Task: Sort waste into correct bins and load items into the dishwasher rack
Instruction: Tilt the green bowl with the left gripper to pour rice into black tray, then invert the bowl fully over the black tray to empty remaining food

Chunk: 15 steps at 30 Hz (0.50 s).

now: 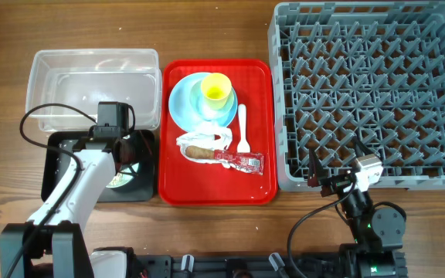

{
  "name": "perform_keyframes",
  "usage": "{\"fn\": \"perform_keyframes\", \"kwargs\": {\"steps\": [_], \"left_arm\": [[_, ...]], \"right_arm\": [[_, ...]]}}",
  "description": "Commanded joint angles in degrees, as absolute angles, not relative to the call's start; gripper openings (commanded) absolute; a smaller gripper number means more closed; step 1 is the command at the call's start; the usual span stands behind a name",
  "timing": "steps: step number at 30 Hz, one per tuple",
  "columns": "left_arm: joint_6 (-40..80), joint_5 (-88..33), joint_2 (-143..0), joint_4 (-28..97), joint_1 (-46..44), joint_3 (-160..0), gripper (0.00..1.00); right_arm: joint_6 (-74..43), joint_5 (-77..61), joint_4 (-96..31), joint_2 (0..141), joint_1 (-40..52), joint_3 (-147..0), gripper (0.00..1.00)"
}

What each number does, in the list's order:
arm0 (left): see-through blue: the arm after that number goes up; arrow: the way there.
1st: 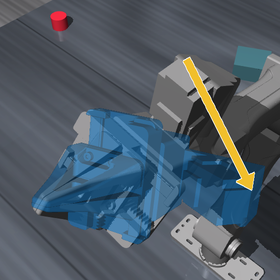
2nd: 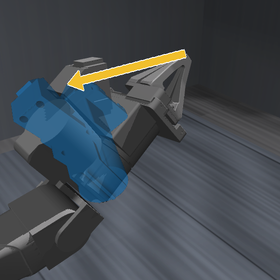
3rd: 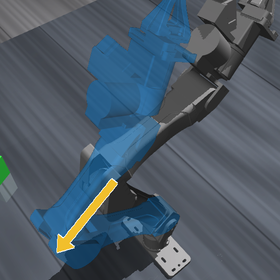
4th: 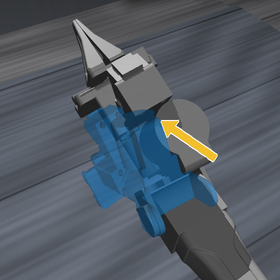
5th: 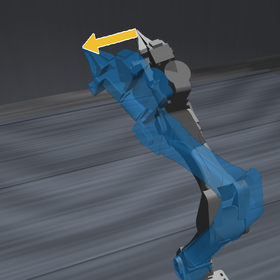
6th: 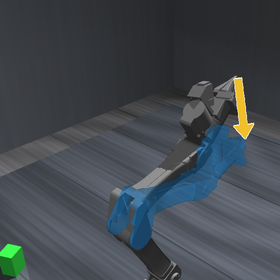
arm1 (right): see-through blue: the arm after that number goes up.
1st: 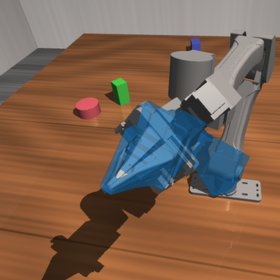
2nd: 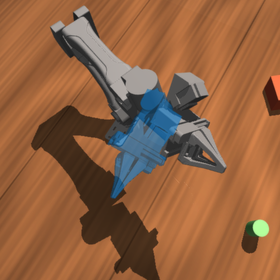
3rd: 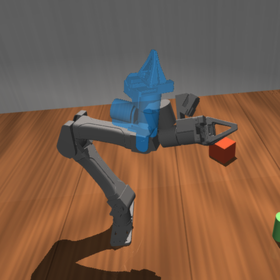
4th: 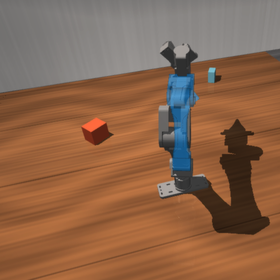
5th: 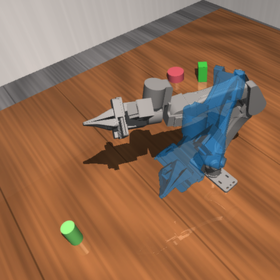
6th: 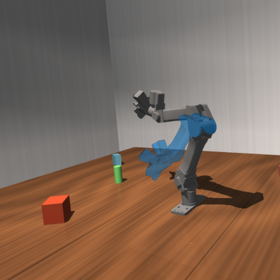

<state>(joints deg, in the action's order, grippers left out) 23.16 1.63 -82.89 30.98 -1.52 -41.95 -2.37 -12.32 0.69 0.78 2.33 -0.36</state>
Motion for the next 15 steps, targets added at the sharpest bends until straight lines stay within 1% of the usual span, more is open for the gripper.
{"fn": "perform_keyframes", "kwargs": {"steps": [1, 4, 10, 12, 15], "left_arm": [[22.72, 1.13, -82.50, 30.79, -1.76, -42.24, 0.24], [22.72, 1.10, -82.50, 31.00, -1.76, -42.24, 0.19], [22.72, 1.10, -82.50, 31.88, -1.76, -42.24, 0.18], [22.72, 1.13, -82.50, 31.86, -1.76, -42.24, 0.16], [22.74, 1.13, -82.50, 31.81, -1.76, -42.24, 0.08]], "right_arm": [[-3.14, -11.64, 0.93, 0.54, 2.39, -0.30, 1.00], [-3.14, -11.64, 0.93, 0.54, 2.39, -0.30, 1.00], [-3.11, -11.64, 0.93, 0.54, 2.39, -0.30, 1.00], [-3.14, -11.64, 0.93, 0.54, 2.39, -0.30, 1.00], [-3.14, -11.64, 0.93, 0.54, 2.39, -0.30, 1.00]]}}
